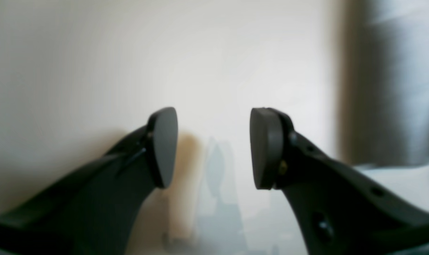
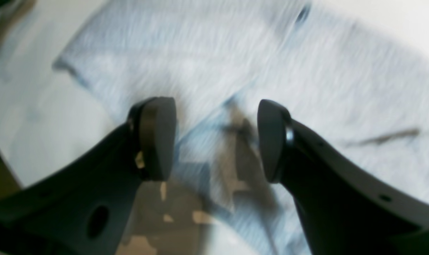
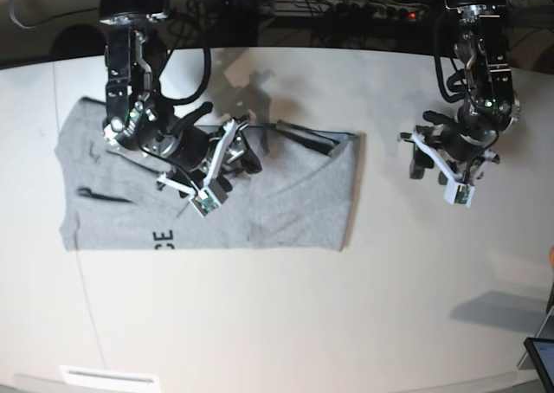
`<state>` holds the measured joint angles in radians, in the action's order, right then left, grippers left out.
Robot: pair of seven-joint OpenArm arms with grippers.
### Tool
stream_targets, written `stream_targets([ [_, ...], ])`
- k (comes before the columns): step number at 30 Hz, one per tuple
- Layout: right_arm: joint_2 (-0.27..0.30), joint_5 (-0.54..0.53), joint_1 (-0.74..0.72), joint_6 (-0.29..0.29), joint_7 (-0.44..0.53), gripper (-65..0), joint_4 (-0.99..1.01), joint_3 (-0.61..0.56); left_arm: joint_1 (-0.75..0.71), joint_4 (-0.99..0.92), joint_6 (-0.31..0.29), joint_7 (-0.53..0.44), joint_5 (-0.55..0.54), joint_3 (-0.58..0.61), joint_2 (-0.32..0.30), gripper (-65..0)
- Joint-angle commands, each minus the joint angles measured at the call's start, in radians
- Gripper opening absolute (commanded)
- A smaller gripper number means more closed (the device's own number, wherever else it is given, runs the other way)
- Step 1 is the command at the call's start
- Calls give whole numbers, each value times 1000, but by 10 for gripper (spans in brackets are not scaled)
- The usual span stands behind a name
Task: Fold the T-shirt properly
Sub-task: 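Pull the grasped fabric toward the robot with the right gripper, then release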
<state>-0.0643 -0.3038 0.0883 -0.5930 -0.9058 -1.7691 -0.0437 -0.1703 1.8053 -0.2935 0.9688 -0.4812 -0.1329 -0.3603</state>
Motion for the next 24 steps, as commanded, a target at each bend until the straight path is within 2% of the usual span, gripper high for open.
stream_targets([
  [1, -7, -16, 5, 3, 32, -299, -35, 0, 7, 15, 6, 12, 8, 0, -16, -334],
  [5, -7, -16, 64, 117, 44, -299, -70, -3, -4, 17, 6, 85, 12, 6, -19, -334],
  [7, 1, -16, 80, 140, 75, -299, -70, -38, -31, 18, 6, 100, 63, 6, -47, -334],
  [10, 2, -16, 98, 169, 113, -299, -70, -92, -84, 18, 6, 100, 198, 6, -61, -334],
  [13, 11, -15, 106, 264, 141, -299, -65, -166, -127, 18, 6, 63, 353, 8, -59, -334],
  [16, 47, -15, 106, 333, 201, -299, -61, -269, -182, 17, 6, -60, 444, 6, -62, -336],
  [18, 67, -15, 115, 411, 248, -299, -59, -316, -212, 14, 6, -166, 473, 5, -62, -336],
  [20, 85, -15, 118, 457, 282, -297, -42, -351, -231, -2, 6, -267, 485, 5, -62, -356],
  [22, 102, -15, 118, 466, 313, -297, -12, -382, -239, -51, 6, -386, 485, -7, -62, -440],
  [24, 117, -15, 121, 502, 347, -297, 21, -396, -243, -128, 6, -532, 482, -38, -58, -531],
])
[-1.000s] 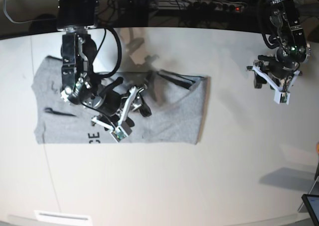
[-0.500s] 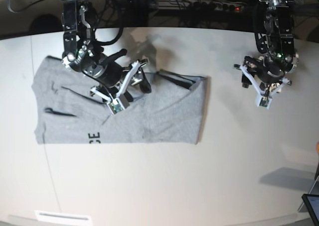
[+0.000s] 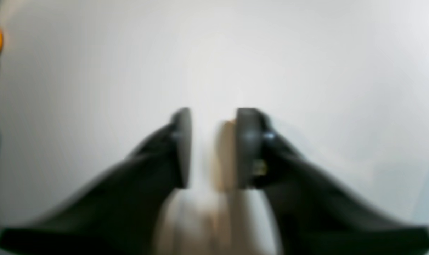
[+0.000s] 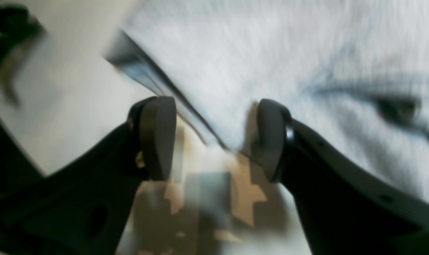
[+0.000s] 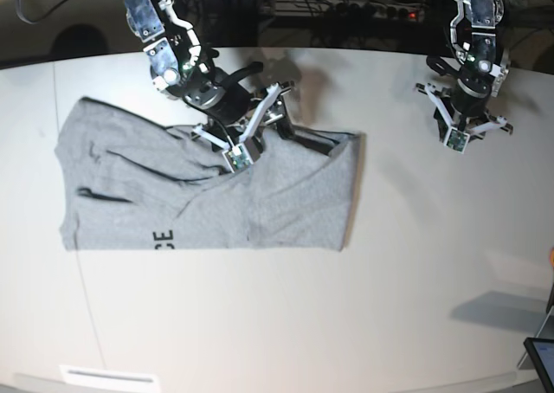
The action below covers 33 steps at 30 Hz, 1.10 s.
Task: Fold the T-shirt properly
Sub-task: 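Pull the grasped fabric toward the robot with the right gripper, then release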
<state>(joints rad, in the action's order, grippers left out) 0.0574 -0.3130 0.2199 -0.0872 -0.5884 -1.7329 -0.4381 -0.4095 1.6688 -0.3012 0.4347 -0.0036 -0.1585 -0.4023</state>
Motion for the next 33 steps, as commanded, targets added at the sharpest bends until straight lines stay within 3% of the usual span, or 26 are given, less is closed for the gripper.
stream_targets([
  [1, 5, -5, -4, 14, 46, -297, -2, -11, -6, -29, 13, -70, 4, -23, -16, -529],
  [5, 45, -5, 3, 76, 115, -297, 20, -44, -7, -167, 13, -392, 7, -60, -16, -509],
  [8, 54, -5, 3, 96, 120, -297, 24, -57, -6, -206, 13, -517, 4, -65, -16, -509],
  [18, 51, -5, 8, 96, 117, -303, 23, -57, 22, -207, 13, -524, 4, -77, -13, -509],
  [23, 48, -12, 6, 96, 115, -414, 23, -58, 21, -212, 13, -524, 4, -77, -13, -509],
  [27, 28, -12, 5, 96, 104, -382, 21, -58, 19, -212, 13, -524, 4, -77, -13, -509],
  [33, 0, -12, 2, 96, 81, -384, 20, -58, 19, -212, 13, -524, 7, -77, -13, -509],
])
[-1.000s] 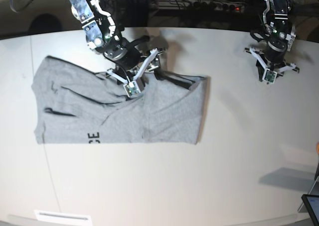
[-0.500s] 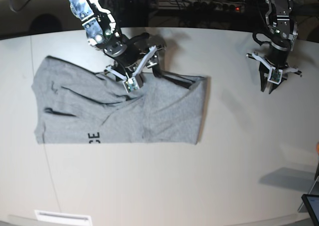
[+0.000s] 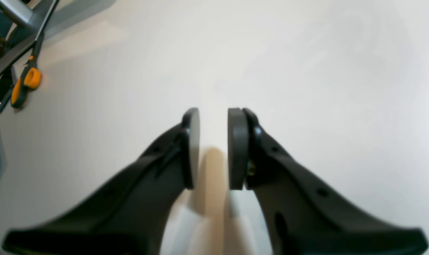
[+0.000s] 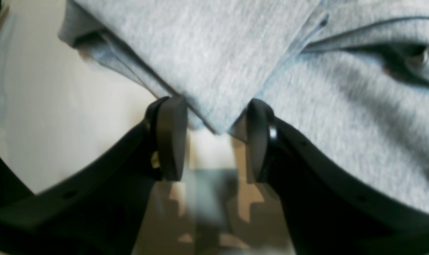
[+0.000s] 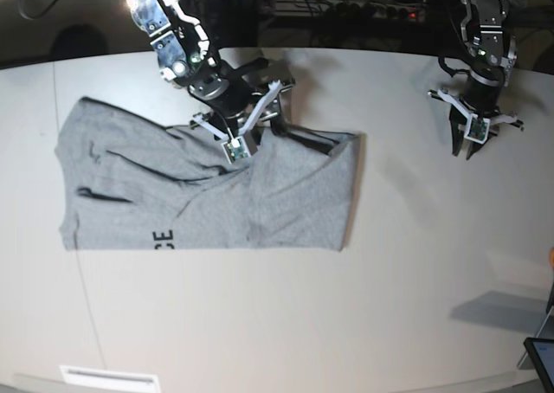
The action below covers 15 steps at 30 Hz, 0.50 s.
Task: Fold the T-shirt properly
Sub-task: 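Pull the grasped fabric toward the robot with the right gripper, then release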
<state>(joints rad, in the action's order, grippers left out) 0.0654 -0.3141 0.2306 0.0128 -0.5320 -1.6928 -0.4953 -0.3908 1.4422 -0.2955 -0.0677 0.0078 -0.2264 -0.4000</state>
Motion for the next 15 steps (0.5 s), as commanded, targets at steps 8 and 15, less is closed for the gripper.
stream_targets([
  [8, -6, -10, -18, -6, 23, -650, -17, -1, 0, 15, 8, -22, 1, -9, -17, -509],
  [15, 1, -7, -32, -6, 23, -649, -20, -1, 0, 15, 8, -22, 1, -9, -17, -509],
])
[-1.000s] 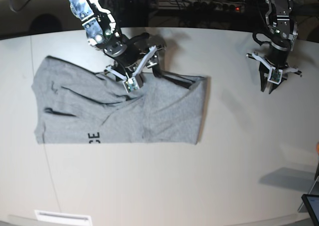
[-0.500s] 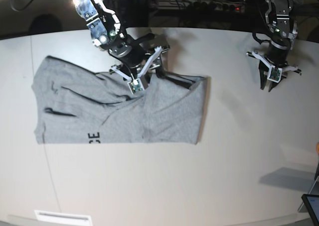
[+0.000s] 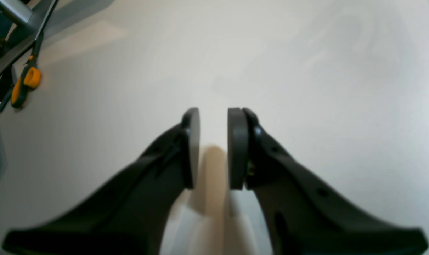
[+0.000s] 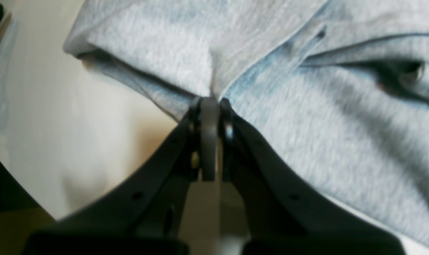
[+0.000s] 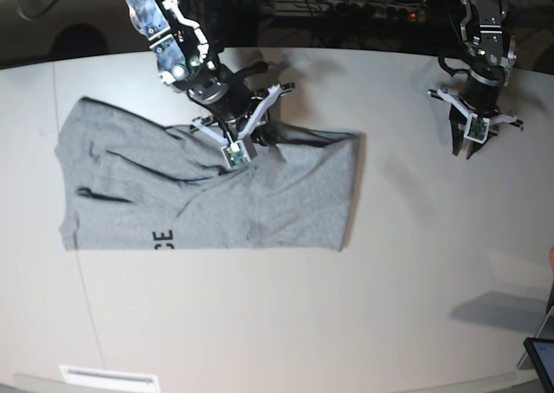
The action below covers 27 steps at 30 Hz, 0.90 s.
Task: Fold the T-shirt properly
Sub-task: 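Pull the grasped fabric toward the robot with the right gripper, then release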
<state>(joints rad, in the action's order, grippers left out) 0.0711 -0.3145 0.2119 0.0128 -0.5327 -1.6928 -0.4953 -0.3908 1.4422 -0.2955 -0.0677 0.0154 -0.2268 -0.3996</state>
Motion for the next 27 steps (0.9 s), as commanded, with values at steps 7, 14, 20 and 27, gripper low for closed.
stream_targets([
  [7, 16, -5, -62, -6, -66, -649, -37, -1, -1, 13, 8, -22, -7, -9, -17, -509],
  [14, 59, -4, -78, 31, -105, -649, -94, 7, 3, 13, 8, 3, -7, -9, -17, -511],
  [20, 59, -4, -84, 94, -134, -649, -94, 1, 6, 18, 8, 27, -7, -9, -17, -511],
  [27, 60, -4, -82, 160, -160, -649, -94, 5, 6, 16, 8, 27, -7, -9, -17, -511],
])
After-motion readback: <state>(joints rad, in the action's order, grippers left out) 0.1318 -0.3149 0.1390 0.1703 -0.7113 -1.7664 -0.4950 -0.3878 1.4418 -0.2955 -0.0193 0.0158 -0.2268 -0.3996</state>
